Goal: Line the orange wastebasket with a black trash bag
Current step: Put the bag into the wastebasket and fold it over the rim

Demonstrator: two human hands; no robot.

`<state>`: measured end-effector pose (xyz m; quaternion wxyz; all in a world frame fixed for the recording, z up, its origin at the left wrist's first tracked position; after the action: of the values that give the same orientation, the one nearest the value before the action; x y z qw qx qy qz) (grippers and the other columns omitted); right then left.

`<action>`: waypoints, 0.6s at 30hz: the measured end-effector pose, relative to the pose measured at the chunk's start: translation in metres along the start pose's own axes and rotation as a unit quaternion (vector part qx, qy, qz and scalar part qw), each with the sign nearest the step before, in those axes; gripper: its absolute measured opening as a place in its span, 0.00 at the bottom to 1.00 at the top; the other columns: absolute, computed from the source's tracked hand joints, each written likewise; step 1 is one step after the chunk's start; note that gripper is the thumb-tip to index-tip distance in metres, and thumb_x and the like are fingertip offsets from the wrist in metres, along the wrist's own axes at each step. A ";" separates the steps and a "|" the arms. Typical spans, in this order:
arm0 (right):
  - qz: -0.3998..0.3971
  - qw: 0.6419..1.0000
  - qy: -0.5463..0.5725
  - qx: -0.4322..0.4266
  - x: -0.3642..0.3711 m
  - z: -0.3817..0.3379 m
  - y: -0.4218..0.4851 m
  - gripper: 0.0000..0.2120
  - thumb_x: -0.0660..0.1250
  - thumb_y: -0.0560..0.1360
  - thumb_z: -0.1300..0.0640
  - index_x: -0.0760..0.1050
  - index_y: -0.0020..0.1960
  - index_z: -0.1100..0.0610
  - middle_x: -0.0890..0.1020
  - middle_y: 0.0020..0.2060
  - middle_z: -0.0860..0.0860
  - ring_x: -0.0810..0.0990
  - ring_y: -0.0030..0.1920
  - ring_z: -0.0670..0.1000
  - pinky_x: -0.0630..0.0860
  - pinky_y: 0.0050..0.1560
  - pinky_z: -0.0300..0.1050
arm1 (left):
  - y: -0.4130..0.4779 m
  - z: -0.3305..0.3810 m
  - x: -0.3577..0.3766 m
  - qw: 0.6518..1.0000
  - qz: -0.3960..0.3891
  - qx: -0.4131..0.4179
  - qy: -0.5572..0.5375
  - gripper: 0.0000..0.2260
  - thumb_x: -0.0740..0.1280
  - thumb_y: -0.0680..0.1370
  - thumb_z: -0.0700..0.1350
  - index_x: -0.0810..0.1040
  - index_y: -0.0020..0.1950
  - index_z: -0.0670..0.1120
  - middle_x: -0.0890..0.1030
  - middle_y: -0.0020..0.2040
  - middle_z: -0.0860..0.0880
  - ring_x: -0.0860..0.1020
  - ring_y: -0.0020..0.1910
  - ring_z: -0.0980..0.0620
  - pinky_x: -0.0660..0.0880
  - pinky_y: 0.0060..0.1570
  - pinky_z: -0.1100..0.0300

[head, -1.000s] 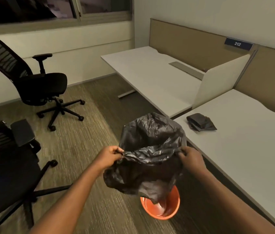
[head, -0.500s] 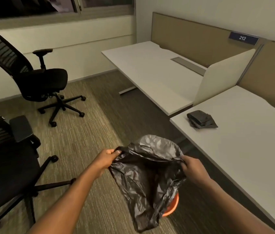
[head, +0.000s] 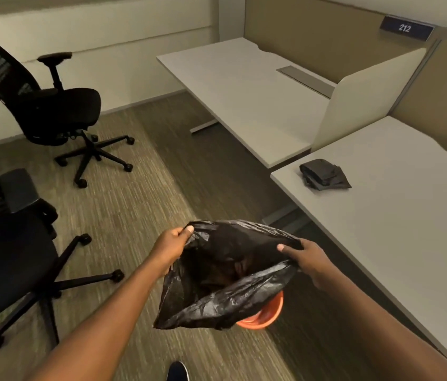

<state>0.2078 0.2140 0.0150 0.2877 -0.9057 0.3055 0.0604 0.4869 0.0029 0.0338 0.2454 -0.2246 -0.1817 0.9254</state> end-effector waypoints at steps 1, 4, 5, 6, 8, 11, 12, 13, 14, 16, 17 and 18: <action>-0.013 1.000 -0.008 0.013 0.001 0.006 0.003 0.09 0.77 0.74 0.53 0.83 0.52 0.53 0.88 0.42 0.51 0.87 0.42 0.50 0.84 0.41 0.46 | 0.001 -0.003 0.005 1.000 -0.001 -0.004 -0.001 0.18 0.64 0.82 0.56 0.85 0.55 0.44 0.88 0.50 0.44 0.85 0.53 0.44 0.79 0.61 0.39; 0.005 1.000 -0.018 0.023 0.003 0.019 0.016 0.04 0.75 0.75 0.56 0.83 0.50 0.53 0.88 0.44 0.54 0.87 0.44 0.53 0.84 0.47 0.52 | 0.009 -0.011 0.020 0.999 0.006 -0.013 -0.034 0.13 0.66 0.81 0.55 0.84 0.48 0.47 0.88 0.49 0.45 0.85 0.53 0.44 0.79 0.61 0.39; 0.019 1.000 -0.012 0.021 0.004 0.023 0.019 0.03 0.74 0.76 0.56 0.83 0.49 0.53 0.88 0.43 0.54 0.86 0.41 0.51 0.82 0.43 0.49 | 0.011 -0.013 0.025 0.999 0.007 -0.015 -0.050 0.12 0.67 0.81 0.54 0.84 0.49 0.47 0.88 0.50 0.44 0.85 0.54 0.44 0.78 0.62 0.39; 0.034 0.999 0.000 0.022 0.006 0.026 0.023 0.02 0.73 0.76 0.56 0.83 0.49 0.53 0.88 0.42 0.53 0.86 0.39 0.49 0.80 0.40 0.46 | 0.015 -0.015 0.030 0.998 0.009 -0.018 -0.063 0.13 0.68 0.81 0.54 0.84 0.53 0.45 0.88 0.53 0.43 0.84 0.56 0.44 0.77 0.64 0.40; 0.061 0.997 0.031 0.032 0.008 0.035 0.034 0.02 0.73 0.77 0.57 0.84 0.49 0.53 0.88 0.40 0.51 0.86 0.36 0.47 0.78 0.36 0.41 | 0.024 -0.020 0.040 0.997 0.019 -0.026 -0.070 0.19 0.68 0.81 0.54 0.81 0.63 0.41 0.85 0.59 0.42 0.82 0.60 0.43 0.76 0.66 0.41; 0.079 0.994 0.065 0.047 0.015 0.050 0.044 0.05 0.70 0.78 0.59 0.84 0.50 0.52 0.88 0.41 0.51 0.87 0.38 0.47 0.78 0.39 0.41 | 0.035 -0.033 0.054 0.996 0.012 -0.031 -0.087 0.20 0.68 0.81 0.54 0.81 0.63 0.39 0.85 0.58 0.40 0.83 0.59 0.41 0.78 0.63 0.39; 0.086 0.991 0.085 0.057 0.017 0.056 0.047 0.06 0.69 0.79 0.61 0.84 0.50 0.53 0.88 0.43 0.53 0.87 0.42 0.50 0.79 0.42 0.44 | 0.039 -0.039 0.058 0.996 0.004 -0.040 -0.084 0.21 0.69 0.80 0.54 0.80 0.64 0.39 0.85 0.58 0.41 0.83 0.59 0.41 0.78 0.63 0.40; 0.090 0.987 0.110 0.071 0.019 0.061 0.050 0.08 0.68 0.79 0.63 0.84 0.51 0.54 0.88 0.45 0.55 0.87 0.45 0.52 0.80 0.44 0.47 | 0.042 -0.044 0.060 0.996 -0.009 -0.054 -0.076 0.21 0.70 0.79 0.55 0.81 0.64 0.40 0.86 0.57 0.42 0.83 0.58 0.43 0.79 0.62 0.42; 0.091 0.981 0.143 0.090 0.020 0.066 0.051 0.09 0.66 0.80 0.64 0.84 0.52 0.55 0.88 0.46 0.56 0.87 0.45 0.54 0.81 0.44 0.48 | 0.047 -0.050 0.062 0.995 -0.031 -0.068 -0.071 0.20 0.71 0.79 0.55 0.82 0.62 0.41 0.87 0.54 0.43 0.85 0.55 0.45 0.81 0.59 0.44; 0.108 0.956 0.240 0.129 0.021 0.073 0.053 0.11 0.63 0.81 0.65 0.84 0.53 0.57 0.88 0.47 0.58 0.88 0.43 0.53 0.83 0.40 0.46 | 0.057 -0.062 0.061 0.987 -0.084 -0.097 -0.096 0.14 0.73 0.78 0.50 0.84 0.58 0.43 0.89 0.49 0.44 0.87 0.50 0.45 0.83 0.54 0.48; 0.140 0.938 0.283 0.145 0.023 0.075 0.053 0.12 0.63 0.81 0.64 0.85 0.52 0.58 0.89 0.47 0.57 0.88 0.42 0.52 0.83 0.37 0.45 | 0.062 -0.067 0.060 0.983 -0.084 -0.106 -0.126 0.11 0.73 0.78 0.46 0.84 0.57 0.41 0.89 0.48 0.43 0.87 0.49 0.45 0.83 0.53 0.49; 0.178 0.924 0.302 0.154 0.026 0.080 0.054 0.13 0.62 0.81 0.63 0.87 0.49 0.57 0.89 0.45 0.55 0.88 0.40 0.51 0.84 0.36 0.44 | 0.068 -0.072 0.059 0.979 -0.062 -0.111 -0.159 0.09 0.72 0.79 0.43 0.84 0.56 0.40 0.88 0.49 0.41 0.86 0.48 0.43 0.81 0.53 0.49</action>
<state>0.2026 0.2098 -0.0847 0.3020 -0.7563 0.5396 -0.2137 0.4523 -0.0046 -0.0757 0.2433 -0.0886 -0.3340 0.9063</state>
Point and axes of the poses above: each hand's wrist, its own y-axis towards the middle knuckle, its own x-axis out of the palm, z = x × y, the point moved 1 cm from there along y, towards the middle knuckle
